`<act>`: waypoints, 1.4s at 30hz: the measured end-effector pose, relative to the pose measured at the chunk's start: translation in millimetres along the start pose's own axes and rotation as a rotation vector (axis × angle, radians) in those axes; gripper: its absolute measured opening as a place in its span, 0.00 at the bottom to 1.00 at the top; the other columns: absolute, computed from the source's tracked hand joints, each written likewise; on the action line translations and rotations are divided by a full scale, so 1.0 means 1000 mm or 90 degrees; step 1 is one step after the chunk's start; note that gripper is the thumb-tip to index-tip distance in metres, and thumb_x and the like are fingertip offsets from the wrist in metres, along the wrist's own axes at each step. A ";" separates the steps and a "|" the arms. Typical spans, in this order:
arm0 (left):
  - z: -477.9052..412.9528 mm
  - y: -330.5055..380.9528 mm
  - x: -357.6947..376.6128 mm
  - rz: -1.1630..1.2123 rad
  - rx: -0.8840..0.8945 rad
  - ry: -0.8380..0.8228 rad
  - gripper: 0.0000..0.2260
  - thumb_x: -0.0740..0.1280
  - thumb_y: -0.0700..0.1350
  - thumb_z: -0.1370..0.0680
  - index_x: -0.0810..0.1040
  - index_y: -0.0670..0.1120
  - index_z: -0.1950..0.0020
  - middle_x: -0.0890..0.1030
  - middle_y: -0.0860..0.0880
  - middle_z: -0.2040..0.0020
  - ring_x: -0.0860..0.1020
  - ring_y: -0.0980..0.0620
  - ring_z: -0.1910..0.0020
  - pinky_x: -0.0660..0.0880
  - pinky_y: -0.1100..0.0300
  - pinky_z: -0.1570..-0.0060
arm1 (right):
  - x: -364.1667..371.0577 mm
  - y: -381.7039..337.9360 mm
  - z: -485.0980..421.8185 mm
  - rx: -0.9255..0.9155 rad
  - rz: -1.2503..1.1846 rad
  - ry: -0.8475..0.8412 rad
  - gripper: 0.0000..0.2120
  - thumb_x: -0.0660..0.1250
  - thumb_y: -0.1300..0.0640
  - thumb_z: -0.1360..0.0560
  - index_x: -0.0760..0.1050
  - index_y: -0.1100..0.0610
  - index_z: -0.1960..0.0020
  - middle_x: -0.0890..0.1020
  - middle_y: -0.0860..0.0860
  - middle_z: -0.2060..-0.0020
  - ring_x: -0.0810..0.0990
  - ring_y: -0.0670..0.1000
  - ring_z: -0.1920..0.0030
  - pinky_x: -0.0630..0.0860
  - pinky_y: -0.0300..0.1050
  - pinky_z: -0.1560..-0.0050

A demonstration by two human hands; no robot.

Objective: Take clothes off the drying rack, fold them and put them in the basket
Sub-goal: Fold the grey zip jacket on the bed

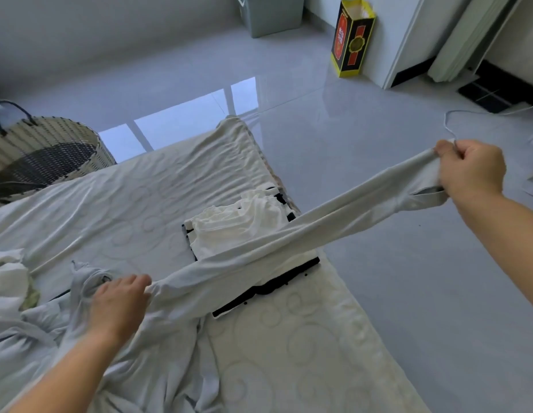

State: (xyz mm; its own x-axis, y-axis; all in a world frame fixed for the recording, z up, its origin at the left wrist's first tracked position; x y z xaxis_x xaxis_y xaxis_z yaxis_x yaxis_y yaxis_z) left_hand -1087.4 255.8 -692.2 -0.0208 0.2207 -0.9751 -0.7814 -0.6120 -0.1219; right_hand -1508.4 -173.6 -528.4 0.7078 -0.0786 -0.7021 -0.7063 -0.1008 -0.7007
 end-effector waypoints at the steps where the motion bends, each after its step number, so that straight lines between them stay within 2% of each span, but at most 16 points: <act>1: 0.001 0.008 0.000 0.000 0.020 0.015 0.13 0.78 0.43 0.35 0.80 0.46 0.54 0.82 0.44 0.59 0.80 0.40 0.62 0.74 0.50 0.61 | 0.004 -0.001 0.005 -0.011 0.015 -0.018 0.19 0.60 0.52 0.20 0.65 0.61 0.66 0.64 0.54 0.73 0.64 0.56 0.66 0.59 0.47 0.66; 6: 0.029 0.067 0.004 0.062 0.114 0.053 0.27 0.79 0.48 0.39 0.79 0.44 0.42 0.82 0.44 0.48 0.81 0.41 0.53 0.77 0.48 0.54 | 0.041 -0.014 0.047 -0.073 0.046 -0.125 0.17 0.60 0.54 0.20 0.74 0.68 0.57 0.76 0.64 0.65 0.72 0.61 0.62 0.65 0.48 0.62; 9: 0.070 0.100 0.016 0.100 0.166 0.060 0.28 0.75 0.51 0.39 0.77 0.45 0.41 0.80 0.45 0.45 0.81 0.44 0.51 0.79 0.51 0.52 | 0.048 -0.026 0.081 -0.099 0.023 -0.125 0.17 0.60 0.55 0.20 0.72 0.65 0.62 0.73 0.60 0.70 0.68 0.57 0.67 0.63 0.48 0.67; 12: 0.120 0.113 0.053 0.146 0.111 -0.043 0.36 0.79 0.56 0.43 0.75 0.47 0.38 0.79 0.44 0.40 0.81 0.42 0.46 0.80 0.49 0.52 | 0.052 -0.022 0.117 -0.091 0.000 -0.139 0.16 0.59 0.55 0.19 0.68 0.58 0.64 0.70 0.52 0.72 0.67 0.54 0.69 0.63 0.43 0.69; 15: 0.170 0.118 0.082 0.180 0.098 -0.104 0.35 0.71 0.58 0.33 0.69 0.49 0.29 0.68 0.44 0.27 0.69 0.38 0.31 0.72 0.43 0.38 | 0.091 0.001 0.169 -0.093 0.075 -0.308 0.17 0.60 0.46 0.23 0.73 0.57 0.63 0.74 0.55 0.71 0.71 0.58 0.67 0.65 0.46 0.68; 17: 0.196 0.106 0.091 0.207 0.070 -0.105 0.34 0.67 0.60 0.32 0.68 0.49 0.29 0.70 0.43 0.29 0.71 0.40 0.32 0.74 0.44 0.40 | 0.120 0.024 0.215 -0.088 0.177 -0.442 0.12 0.63 0.46 0.23 0.80 0.53 0.52 0.81 0.53 0.62 0.77 0.57 0.60 0.70 0.48 0.62; 19: 0.219 0.080 0.095 0.239 0.005 -0.108 0.32 0.60 0.63 0.30 0.67 0.48 0.30 0.75 0.43 0.34 0.76 0.43 0.37 0.78 0.47 0.46 | 0.141 0.035 0.272 -0.111 0.220 -0.536 0.12 0.67 0.51 0.23 0.80 0.51 0.42 0.84 0.50 0.53 0.81 0.55 0.51 0.74 0.48 0.52; 23: 0.284 0.008 0.109 0.268 -0.116 -0.094 0.30 0.54 0.63 0.26 0.67 0.45 0.31 0.76 0.41 0.36 0.78 0.42 0.41 0.77 0.49 0.47 | 0.165 0.045 0.396 -0.216 0.254 -0.635 0.15 0.71 0.53 0.26 0.79 0.53 0.40 0.84 0.51 0.50 0.82 0.53 0.48 0.72 0.52 0.41; 25: 0.329 -0.027 0.123 0.252 -0.168 -0.112 0.31 0.47 0.66 0.22 0.65 0.45 0.30 0.75 0.41 0.35 0.77 0.41 0.40 0.76 0.50 0.45 | 0.172 0.051 0.455 -0.266 0.276 -0.672 0.18 0.69 0.48 0.27 0.78 0.52 0.38 0.84 0.50 0.50 0.82 0.51 0.48 0.72 0.55 0.41; 27: 0.374 -0.054 0.139 0.232 -0.200 -0.131 0.33 0.41 0.66 0.21 0.65 0.45 0.29 0.74 0.40 0.34 0.75 0.42 0.39 0.71 0.52 0.42 | 0.177 0.056 0.500 -0.311 0.280 -0.686 0.24 0.70 0.45 0.32 0.77 0.53 0.39 0.84 0.50 0.52 0.84 0.52 0.52 0.76 0.56 0.49; 30: 0.435 -0.080 0.157 0.239 -0.247 -0.171 0.31 0.48 0.66 0.21 0.65 0.46 0.29 0.73 0.41 0.34 0.73 0.43 0.39 0.77 0.51 0.48 | 0.183 0.058 0.538 -0.319 0.314 -0.698 0.34 0.80 0.50 0.38 0.75 0.56 0.35 0.83 0.54 0.54 0.83 0.58 0.56 0.78 0.55 0.58; 31: 0.453 -0.085 0.162 0.264 -0.266 -0.192 0.29 0.56 0.64 0.23 0.65 0.47 0.29 0.74 0.41 0.35 0.76 0.42 0.41 0.79 0.50 0.51 | 0.183 0.058 0.541 -0.304 0.327 -0.683 0.35 0.80 0.52 0.38 0.74 0.57 0.34 0.83 0.55 0.53 0.82 0.60 0.55 0.77 0.55 0.58; 33: 0.479 -0.089 0.170 0.324 -0.299 -0.225 0.35 0.73 0.56 0.31 0.63 0.49 0.28 0.74 0.42 0.36 0.78 0.40 0.44 0.80 0.49 0.54 | 0.180 0.058 0.539 -0.247 0.340 -0.636 0.34 0.77 0.57 0.33 0.70 0.58 0.30 0.83 0.58 0.51 0.81 0.63 0.53 0.74 0.57 0.51; 35: 0.490 -0.092 0.174 0.361 -0.308 -0.227 0.41 0.79 0.47 0.36 0.62 0.51 0.28 0.74 0.42 0.36 0.78 0.39 0.45 0.79 0.48 0.52 | 0.174 0.056 0.538 -0.209 0.321 -0.608 0.31 0.72 0.62 0.29 0.66 0.59 0.28 0.82 0.62 0.48 0.79 0.65 0.51 0.72 0.58 0.47; 39: 0.488 -0.098 0.175 0.389 -0.315 -0.177 0.39 0.78 0.43 0.33 0.62 0.51 0.27 0.70 0.38 0.32 0.75 0.36 0.39 0.76 0.45 0.45 | 0.160 0.059 0.536 -0.167 0.315 -0.634 0.33 0.65 0.59 0.23 0.55 0.51 0.23 0.78 0.62 0.40 0.78 0.66 0.48 0.71 0.55 0.53; 42: 0.483 -0.103 0.178 0.475 -0.376 -0.165 0.33 0.71 0.43 0.25 0.61 0.53 0.24 0.64 0.40 0.30 0.72 0.43 0.36 0.73 0.53 0.41 | 0.149 0.072 0.532 -0.128 0.350 -0.640 0.34 0.65 0.57 0.22 0.52 0.46 0.22 0.80 0.65 0.46 0.79 0.68 0.51 0.68 0.54 0.58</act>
State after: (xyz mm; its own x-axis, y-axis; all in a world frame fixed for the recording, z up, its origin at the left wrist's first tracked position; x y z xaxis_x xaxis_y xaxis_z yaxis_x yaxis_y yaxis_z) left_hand -1312.0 724.4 -763.8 -0.5734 -0.2595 -0.7771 -0.0763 -0.9275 0.3661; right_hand -1462.6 335.1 -751.1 -0.0891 0.6522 -0.7528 -0.8351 -0.4608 -0.3004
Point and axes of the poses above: each hand's wrist, its own z-axis away from the middle knuckle, its own x-axis out of the palm, y = z × x, the point moved 9 cm from there along -z, towards the middle knuckle
